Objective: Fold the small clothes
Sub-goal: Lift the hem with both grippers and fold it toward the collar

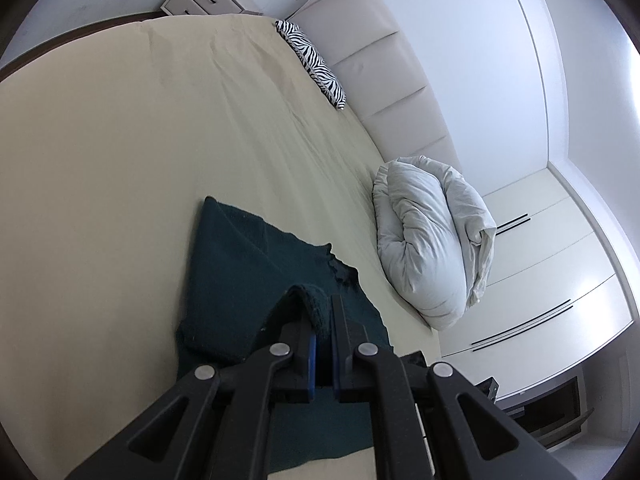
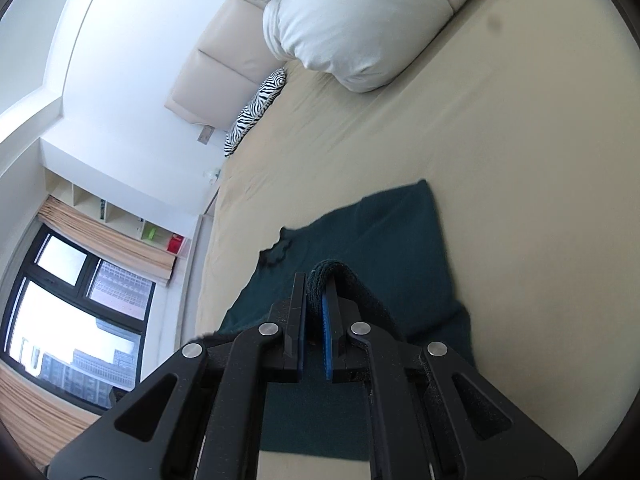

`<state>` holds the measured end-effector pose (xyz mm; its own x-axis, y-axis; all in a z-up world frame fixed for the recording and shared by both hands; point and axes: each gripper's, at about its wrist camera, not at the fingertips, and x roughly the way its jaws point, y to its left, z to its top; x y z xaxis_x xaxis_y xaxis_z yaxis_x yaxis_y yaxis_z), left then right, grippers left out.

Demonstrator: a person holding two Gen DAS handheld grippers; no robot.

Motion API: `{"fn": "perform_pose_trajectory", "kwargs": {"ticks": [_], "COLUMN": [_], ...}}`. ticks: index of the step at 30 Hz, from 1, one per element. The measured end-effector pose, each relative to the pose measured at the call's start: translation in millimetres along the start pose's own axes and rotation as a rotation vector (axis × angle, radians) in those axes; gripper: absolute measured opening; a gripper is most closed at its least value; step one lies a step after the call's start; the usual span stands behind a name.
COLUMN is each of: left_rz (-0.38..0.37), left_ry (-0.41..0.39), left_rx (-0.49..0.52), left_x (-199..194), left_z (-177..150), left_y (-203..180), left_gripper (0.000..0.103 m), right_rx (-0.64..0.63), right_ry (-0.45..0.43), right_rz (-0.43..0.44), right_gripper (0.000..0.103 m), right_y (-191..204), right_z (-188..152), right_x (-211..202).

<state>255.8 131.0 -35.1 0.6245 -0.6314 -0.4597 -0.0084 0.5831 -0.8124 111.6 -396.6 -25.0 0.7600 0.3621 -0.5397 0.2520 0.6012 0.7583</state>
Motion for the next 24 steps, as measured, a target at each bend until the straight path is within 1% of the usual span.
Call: {"fn": "perform_pose_trajectory", "kwargs": {"ticks": [5,12,14,17,19,20,21,22,23,24], "left_rz": [0.016,0.079,0.09,0.131,0.154,0.157,0.147,0.128,0.12,0.112], "left_ry": [-0.014,0.008,0.012,0.026,0.04,0.046,0.056,0.058,0.044,0.024], "left_rx": [-0.019,0.016,0.032,0.048,0.042,0.024,0.004,-0.016,-0.015,-0.002], "left_x": [29.2,74.9,84.5,103.2,113.4,118.1,119.1,119.5,116.3,109.6], "left_z": [26.8,54.8,59.3,63.7,65.9,67.0,66.9,66.4,66.0,64.9], "left_y": [5.8,10.1,11.3,17.5,26.8,32.9,37.8,41.7,41.4,40.3], "left_gripper": [0.006,0.006,0.006,0.007,0.007,0.009,0.016,0.023,0.04,0.052], "right_rx": [0.004,0.051,0.054,0.063,0.077,0.084,0.085,0.078,0.066,0.061], "right_ry": [-0.003,0.001,0.001,0.005,0.003,-0.001,0.001,-0.002,-0.009,-0.023], "right_rz": [-0.053,-0.099,-0.118,-0.147,-0.167,-0.177,-0.193,-0.212,-0.237,-0.245], "right_gripper": [0.005,0.005,0.005,0.005,0.008,0.008,0.01,0.024,0.035,0.055], "right_y": [-8.9,-30.4,-35.3,-43.7,-50.7,-54.2,-56.8,-58.2,-57.9,-57.9], "right_z": [22.7,47.4,53.3,60.8,64.6,66.3,67.6,67.6,68.0,67.5], "right_x": [42.0,92.8,105.5,124.4,135.2,140.3,145.6,149.0,150.8,150.6]}}
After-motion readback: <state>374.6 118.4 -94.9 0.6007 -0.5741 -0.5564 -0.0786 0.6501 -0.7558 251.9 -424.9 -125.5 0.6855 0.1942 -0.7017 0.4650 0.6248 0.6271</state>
